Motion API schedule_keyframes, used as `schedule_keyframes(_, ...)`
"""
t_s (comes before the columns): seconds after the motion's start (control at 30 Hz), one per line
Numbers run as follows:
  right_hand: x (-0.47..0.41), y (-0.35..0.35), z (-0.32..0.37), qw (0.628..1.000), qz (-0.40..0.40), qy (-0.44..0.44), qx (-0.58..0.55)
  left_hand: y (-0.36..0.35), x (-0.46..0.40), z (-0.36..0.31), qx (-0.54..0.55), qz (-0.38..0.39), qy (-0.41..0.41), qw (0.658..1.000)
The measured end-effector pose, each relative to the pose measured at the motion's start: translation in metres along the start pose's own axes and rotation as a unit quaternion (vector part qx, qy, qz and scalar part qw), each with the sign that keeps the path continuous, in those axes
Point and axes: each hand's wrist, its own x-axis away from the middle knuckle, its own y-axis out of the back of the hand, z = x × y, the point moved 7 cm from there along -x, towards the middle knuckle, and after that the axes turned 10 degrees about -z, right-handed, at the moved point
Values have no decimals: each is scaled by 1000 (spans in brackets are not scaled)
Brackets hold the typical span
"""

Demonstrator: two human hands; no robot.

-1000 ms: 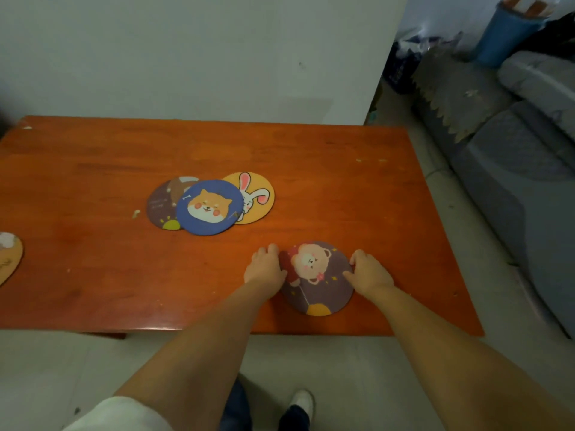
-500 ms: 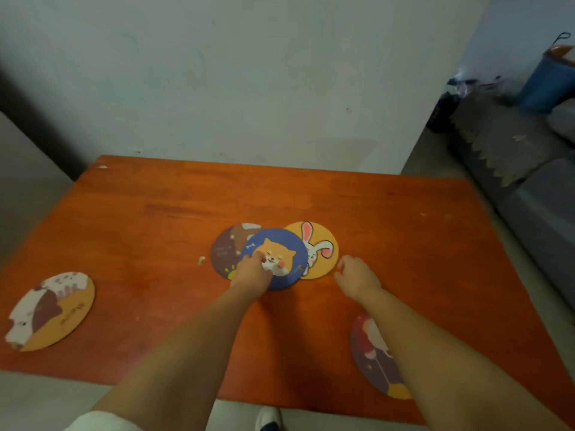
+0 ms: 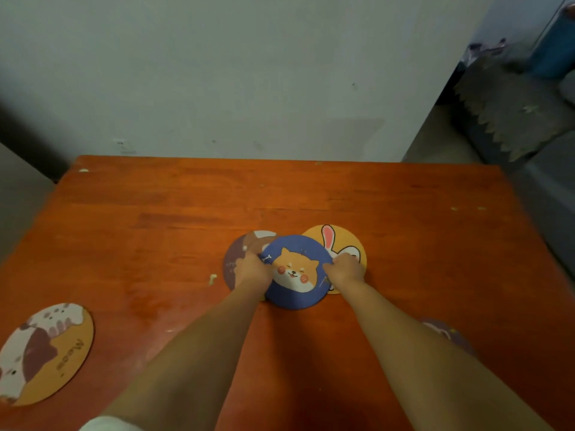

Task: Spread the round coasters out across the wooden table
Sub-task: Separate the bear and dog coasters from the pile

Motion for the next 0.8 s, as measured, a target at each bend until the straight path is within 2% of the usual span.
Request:
schedule_keyframes(0.13, -1, 1, 2, 1000, 14, 13, 7, 6, -3, 0, 19, -33, 11, 999)
schedule_keyframes(0.23, 2, 12, 3, 999, 16, 22, -27, 8, 4, -21, 51, -39, -3, 998)
schedule_keyframes(0.4, 1, 68, -34, 993, -37, -6, -108, -15, 27, -76, 56, -2, -36, 998)
schedule_keyframes(0.6, -2, 159, -150, 986, -98, -29, -129, -91, 107, -163, 74, 26, -116, 990)
schedule_keyframes(0.8, 1, 237, -287, 983, -117, -41, -134, -190, 213, -215, 97, 49, -104, 989)
